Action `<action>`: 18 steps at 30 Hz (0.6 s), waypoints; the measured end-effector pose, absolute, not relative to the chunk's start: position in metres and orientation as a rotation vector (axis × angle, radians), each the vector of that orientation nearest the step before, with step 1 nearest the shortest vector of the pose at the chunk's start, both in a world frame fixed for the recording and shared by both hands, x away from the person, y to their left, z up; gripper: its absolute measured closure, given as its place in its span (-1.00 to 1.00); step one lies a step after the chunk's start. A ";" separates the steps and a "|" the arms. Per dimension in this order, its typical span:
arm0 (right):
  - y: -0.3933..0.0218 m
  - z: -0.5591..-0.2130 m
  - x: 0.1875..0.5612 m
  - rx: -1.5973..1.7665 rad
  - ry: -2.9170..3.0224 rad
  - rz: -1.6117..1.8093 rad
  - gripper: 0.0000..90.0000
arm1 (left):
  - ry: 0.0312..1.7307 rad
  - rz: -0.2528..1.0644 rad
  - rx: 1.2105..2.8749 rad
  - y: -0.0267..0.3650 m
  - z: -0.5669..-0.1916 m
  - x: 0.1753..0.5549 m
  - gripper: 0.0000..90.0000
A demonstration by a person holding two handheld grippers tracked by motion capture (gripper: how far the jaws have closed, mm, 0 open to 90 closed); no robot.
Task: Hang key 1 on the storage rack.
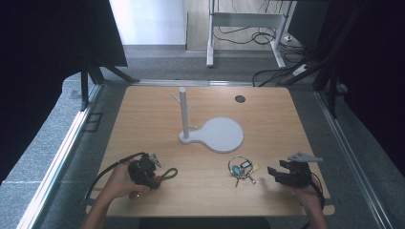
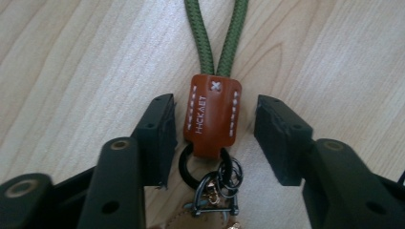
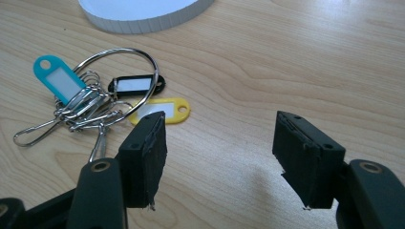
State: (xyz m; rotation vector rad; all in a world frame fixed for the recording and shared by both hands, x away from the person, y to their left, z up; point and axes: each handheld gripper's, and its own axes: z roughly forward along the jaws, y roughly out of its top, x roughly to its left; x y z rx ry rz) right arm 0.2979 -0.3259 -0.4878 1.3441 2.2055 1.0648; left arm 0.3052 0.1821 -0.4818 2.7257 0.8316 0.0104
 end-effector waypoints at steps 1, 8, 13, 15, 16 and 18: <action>-0.325 -0.487 0.297 1.341 2.204 1.068 -0.18 | 0.832 0.015 2.732 0.182 -0.482 0.306 0.19; -0.323 -0.488 0.296 1.337 2.206 1.055 -0.18 | 0.838 0.038 2.744 0.180 -0.481 0.307 0.47; -0.323 -0.489 0.297 1.341 2.205 1.054 -0.18 | 0.841 0.048 2.740 0.180 -0.481 0.306 0.48; -0.325 -0.489 0.297 1.341 2.203 1.052 -0.18 | 0.842 0.042 2.737 0.180 -0.480 0.306 0.49; -0.327 -0.489 0.296 1.349 2.196 1.055 -0.18 | 0.842 0.030 2.721 0.182 -0.481 0.306 0.49; -0.328 -0.488 0.296 1.354 2.188 1.056 -0.18 | 0.849 0.019 2.688 0.186 -0.481 0.306 0.49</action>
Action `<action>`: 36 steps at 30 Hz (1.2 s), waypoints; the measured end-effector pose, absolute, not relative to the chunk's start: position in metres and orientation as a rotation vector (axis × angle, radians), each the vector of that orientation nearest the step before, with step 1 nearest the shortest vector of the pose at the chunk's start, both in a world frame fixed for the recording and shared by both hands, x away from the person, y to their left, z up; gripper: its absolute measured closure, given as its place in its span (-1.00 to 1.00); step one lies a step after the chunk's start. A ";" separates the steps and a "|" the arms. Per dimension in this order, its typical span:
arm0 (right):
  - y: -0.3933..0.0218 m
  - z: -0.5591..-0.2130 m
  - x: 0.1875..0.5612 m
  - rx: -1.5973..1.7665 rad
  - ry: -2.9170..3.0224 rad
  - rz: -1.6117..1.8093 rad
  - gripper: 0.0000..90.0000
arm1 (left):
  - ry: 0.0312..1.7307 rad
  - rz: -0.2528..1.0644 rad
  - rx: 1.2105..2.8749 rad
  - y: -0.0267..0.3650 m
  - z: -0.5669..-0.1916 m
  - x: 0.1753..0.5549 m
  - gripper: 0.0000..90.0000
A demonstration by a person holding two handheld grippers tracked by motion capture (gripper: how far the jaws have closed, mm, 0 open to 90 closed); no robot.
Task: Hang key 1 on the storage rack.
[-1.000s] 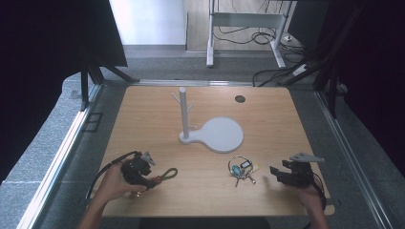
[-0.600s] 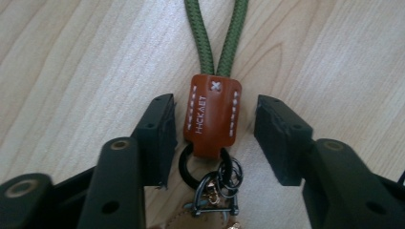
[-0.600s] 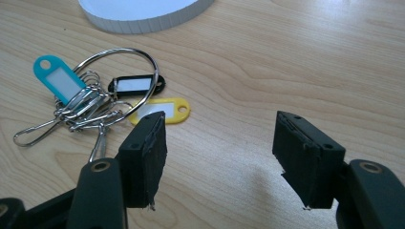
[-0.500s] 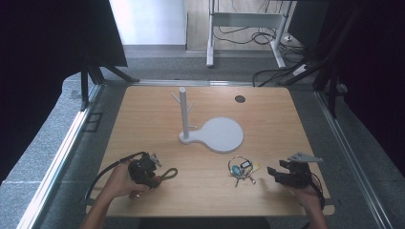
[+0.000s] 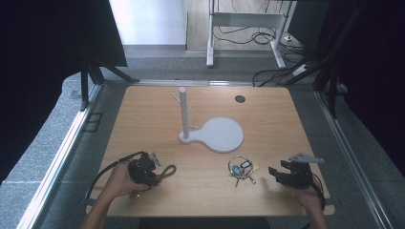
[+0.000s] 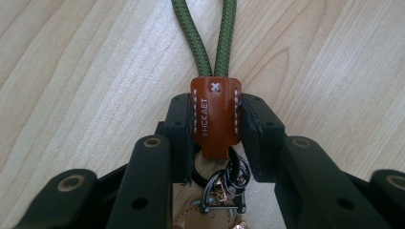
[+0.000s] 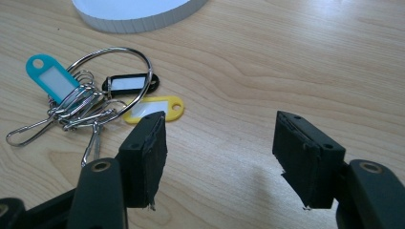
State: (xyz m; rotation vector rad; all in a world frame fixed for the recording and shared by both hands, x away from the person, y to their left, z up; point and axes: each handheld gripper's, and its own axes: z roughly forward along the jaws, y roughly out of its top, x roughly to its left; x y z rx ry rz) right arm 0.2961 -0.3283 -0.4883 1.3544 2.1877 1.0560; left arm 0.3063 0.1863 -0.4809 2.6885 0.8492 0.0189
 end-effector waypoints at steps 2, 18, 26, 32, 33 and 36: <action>-0.329 -0.488 0.296 1.357 2.182 1.055 -0.18 | 0.851 0.012 2.661 0.192 -0.479 0.306 0.49; -0.329 -0.490 0.297 1.365 2.182 1.050 -0.18 | 0.807 0.062 2.454 0.214 -0.424 0.303 0.49; -0.332 -0.490 0.297 1.372 2.173 1.049 -0.18 | 0.804 0.089 2.405 0.219 -0.404 0.309 0.49; -0.333 -0.491 0.297 1.379 2.172 1.049 -0.18 | 0.809 0.092 2.373 0.221 -0.392 0.316 0.49; -0.333 -0.491 0.297 1.379 2.172 1.049 -0.18 | 0.809 0.092 2.373 0.221 -0.392 0.316 0.49; -0.334 -0.491 0.296 1.380 2.165 1.048 -0.18 | 0.815 0.093 2.360 0.223 -0.385 0.322 0.49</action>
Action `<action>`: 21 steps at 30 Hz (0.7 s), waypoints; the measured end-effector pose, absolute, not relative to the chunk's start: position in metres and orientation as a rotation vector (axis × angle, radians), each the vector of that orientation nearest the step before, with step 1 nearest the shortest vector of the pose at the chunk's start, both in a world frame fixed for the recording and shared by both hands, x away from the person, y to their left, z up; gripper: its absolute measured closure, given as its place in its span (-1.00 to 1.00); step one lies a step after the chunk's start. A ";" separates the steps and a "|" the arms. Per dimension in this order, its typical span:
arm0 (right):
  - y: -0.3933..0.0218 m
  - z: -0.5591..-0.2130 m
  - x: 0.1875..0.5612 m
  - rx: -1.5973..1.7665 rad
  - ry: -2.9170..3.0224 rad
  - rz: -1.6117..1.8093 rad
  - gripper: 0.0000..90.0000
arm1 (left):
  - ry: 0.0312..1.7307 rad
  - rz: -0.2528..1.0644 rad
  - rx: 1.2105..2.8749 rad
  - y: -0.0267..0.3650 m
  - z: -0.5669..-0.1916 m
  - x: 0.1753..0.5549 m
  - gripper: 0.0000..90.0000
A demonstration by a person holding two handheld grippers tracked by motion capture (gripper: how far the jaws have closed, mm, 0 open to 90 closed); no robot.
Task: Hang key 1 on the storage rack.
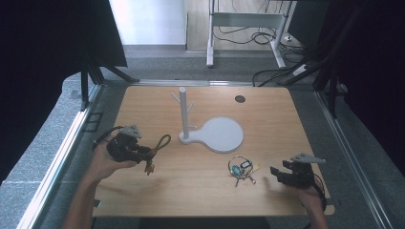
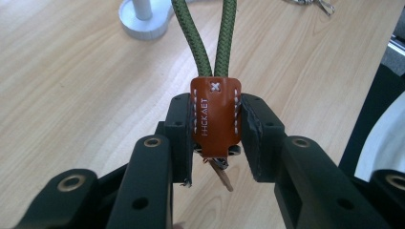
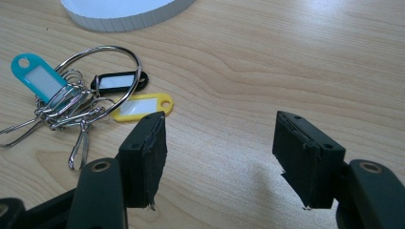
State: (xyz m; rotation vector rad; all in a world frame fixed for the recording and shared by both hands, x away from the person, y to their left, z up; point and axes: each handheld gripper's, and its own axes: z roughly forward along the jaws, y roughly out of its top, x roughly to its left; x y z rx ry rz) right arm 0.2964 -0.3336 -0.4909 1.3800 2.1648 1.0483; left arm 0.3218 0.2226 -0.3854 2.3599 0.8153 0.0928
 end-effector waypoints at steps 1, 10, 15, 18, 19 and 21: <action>-0.334 -0.491 0.296 1.380 2.165 1.048 -0.18 | 0.815 0.093 2.360 0.223 -0.385 0.322 0.49; -0.334 -0.491 0.297 1.382 2.168 1.047 -0.18 | 0.837 0.098 2.343 0.227 -0.374 0.333 0.49; -0.334 -0.492 0.297 1.382 2.170 1.045 -0.18 | 0.843 0.101 2.337 0.228 -0.370 0.338 0.49; -0.333 -0.492 0.297 1.383 2.170 1.045 -0.18 | 0.850 0.109 2.337 0.229 -0.366 0.344 0.49; -0.333 -0.492 0.297 1.383 2.171 1.045 -0.18 | 0.852 0.107 2.337 0.229 -0.365 0.345 0.49; -0.333 -0.492 0.297 1.381 2.172 1.045 -0.18 | 0.854 0.107 2.326 0.229 -0.363 0.349 0.49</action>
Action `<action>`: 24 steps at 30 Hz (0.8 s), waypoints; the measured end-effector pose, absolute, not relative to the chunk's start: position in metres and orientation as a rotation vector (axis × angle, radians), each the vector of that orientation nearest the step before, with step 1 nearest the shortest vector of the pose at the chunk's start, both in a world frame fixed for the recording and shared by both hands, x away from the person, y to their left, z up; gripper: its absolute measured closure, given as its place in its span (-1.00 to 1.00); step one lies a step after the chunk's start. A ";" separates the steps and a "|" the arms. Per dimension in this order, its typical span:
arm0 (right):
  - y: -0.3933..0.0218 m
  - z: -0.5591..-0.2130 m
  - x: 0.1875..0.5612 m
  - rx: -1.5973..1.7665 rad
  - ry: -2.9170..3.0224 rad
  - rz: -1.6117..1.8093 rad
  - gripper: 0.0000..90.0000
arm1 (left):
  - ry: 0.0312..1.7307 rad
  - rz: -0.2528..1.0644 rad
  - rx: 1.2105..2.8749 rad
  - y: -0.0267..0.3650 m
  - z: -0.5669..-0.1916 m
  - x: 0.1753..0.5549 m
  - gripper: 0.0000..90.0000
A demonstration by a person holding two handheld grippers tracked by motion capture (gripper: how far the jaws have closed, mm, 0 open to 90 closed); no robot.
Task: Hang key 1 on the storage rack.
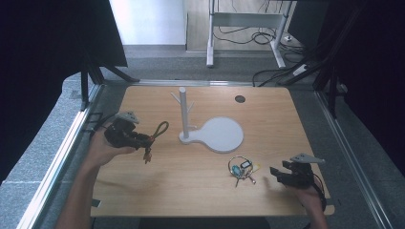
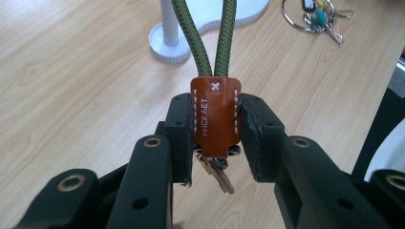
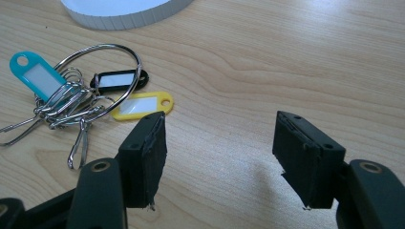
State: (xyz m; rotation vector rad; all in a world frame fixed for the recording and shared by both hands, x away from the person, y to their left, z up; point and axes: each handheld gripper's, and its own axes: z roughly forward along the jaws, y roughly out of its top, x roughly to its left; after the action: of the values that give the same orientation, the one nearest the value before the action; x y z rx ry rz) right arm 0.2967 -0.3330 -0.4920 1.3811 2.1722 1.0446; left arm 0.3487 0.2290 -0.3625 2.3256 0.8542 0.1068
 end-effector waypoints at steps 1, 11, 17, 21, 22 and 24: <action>-0.333 -0.492 0.297 1.379 2.174 1.043 -0.18 | 0.854 0.106 2.325 0.229 -0.361 0.351 0.49; -0.332 -0.493 0.297 1.383 2.171 1.040 -0.19 | 0.863 0.086 2.288 0.232 -0.342 0.371 0.49; -0.333 -0.494 0.297 1.383 2.176 1.036 -0.19 | 0.878 0.090 2.286 0.232 -0.338 0.378 0.49; -0.333 -0.493 0.298 1.378 2.181 1.034 -0.19 | 0.874 0.090 2.281 0.231 -0.336 0.380 0.49; -0.333 -0.493 0.298 1.378 2.181 1.034 -0.19 | 0.874 0.090 2.281 0.231 -0.336 0.380 0.49; -0.333 -0.494 0.298 1.383 2.182 1.035 -0.19 | 0.874 0.085 2.279 0.229 -0.336 0.381 0.49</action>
State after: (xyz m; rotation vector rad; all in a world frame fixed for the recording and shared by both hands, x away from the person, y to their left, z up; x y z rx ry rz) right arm 0.2975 -0.3326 -0.4937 1.3830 2.1816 1.0351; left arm 0.3806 0.2292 -0.3358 2.2786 0.8739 0.0852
